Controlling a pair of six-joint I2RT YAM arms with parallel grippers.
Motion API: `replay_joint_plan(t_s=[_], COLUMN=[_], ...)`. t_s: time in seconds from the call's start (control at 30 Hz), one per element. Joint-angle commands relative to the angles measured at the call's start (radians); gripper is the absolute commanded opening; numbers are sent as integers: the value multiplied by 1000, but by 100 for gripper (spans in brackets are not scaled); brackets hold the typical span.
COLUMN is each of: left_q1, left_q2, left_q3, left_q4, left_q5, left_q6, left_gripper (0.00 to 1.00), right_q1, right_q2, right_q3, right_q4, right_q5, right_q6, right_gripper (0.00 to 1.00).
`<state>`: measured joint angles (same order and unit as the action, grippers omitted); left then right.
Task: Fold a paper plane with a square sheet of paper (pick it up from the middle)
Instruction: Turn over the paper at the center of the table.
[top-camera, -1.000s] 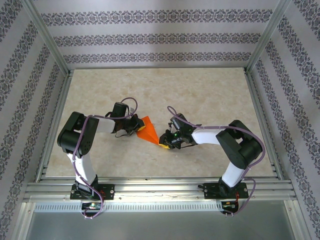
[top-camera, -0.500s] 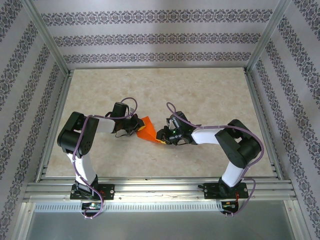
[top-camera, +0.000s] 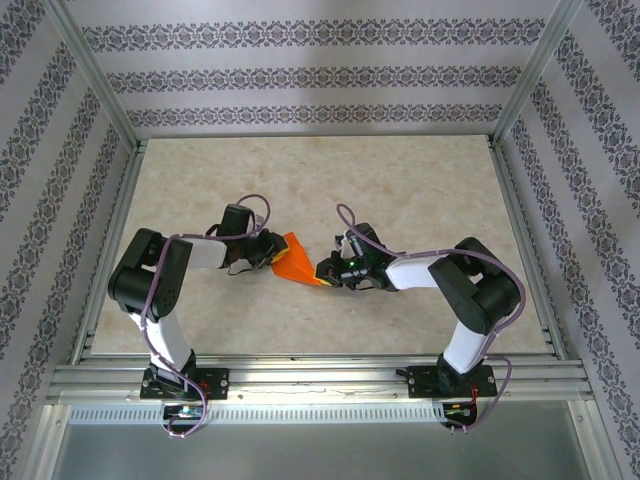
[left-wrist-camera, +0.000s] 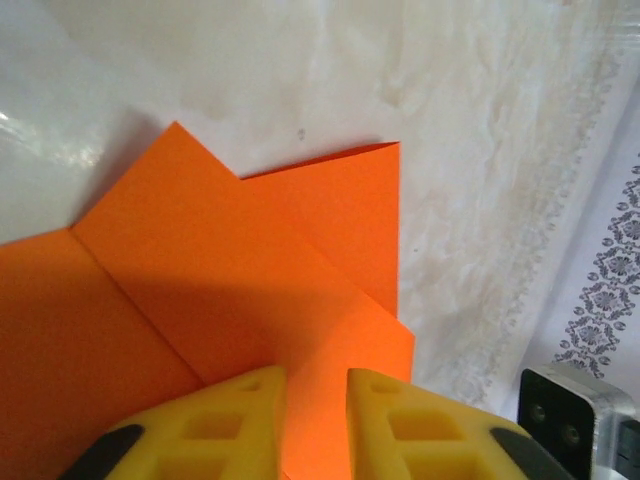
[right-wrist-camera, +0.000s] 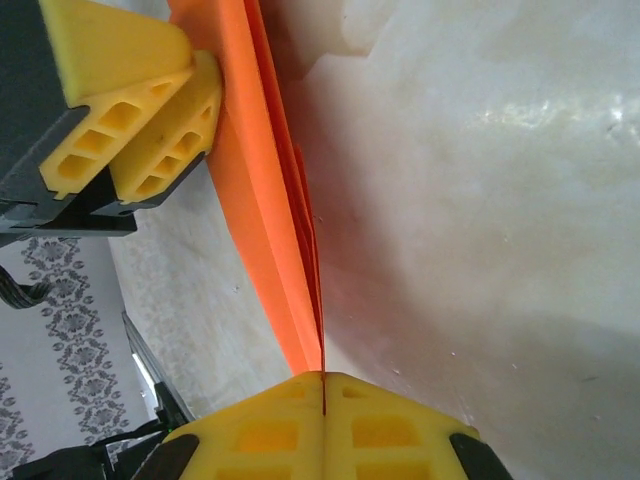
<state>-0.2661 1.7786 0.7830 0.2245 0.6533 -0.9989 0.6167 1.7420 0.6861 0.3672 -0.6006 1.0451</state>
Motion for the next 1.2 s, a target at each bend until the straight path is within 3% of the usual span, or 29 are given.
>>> replay_joint_plan(t_s=[0.0,0.43,0.7,0.77,0.83,0.93,0.97,1.17], left_q1=[10,-39,-132,-131,-132,-131,-131,-130], left_q2=[-83,-258,-434,-490,-554,-650,-680,-757], left_q3=[-1,60,102,86,68,37,20,-14], left_q4=[-30,-120,-235,-242,-257,-291,-294,-361], left_q5=[-50,-102,-316,-366,-424,-511,-538,-611], left_q6=[20,188,365,386,416,481,505,652], left_gripper=[26,25,31,39,54,80,97,99], right_q1=[-14,-41,-57,-62,-63,-64,-66,-61], right_q2=[-11,-95,-270,-330,-392,-493,-526,-681], right_q3=[-23,-41,-40,-37,-29,-3,6,57], right_q4=[55,-16,-241,-306,-373,-498,-541,-731], right_q5=[-30,6,168,223,284,395,447,680], right_q6=[-13,-113,-293,-353,-425,-533,-564,-730], right_gripper=[4,2,0,0,0,0,0,0])
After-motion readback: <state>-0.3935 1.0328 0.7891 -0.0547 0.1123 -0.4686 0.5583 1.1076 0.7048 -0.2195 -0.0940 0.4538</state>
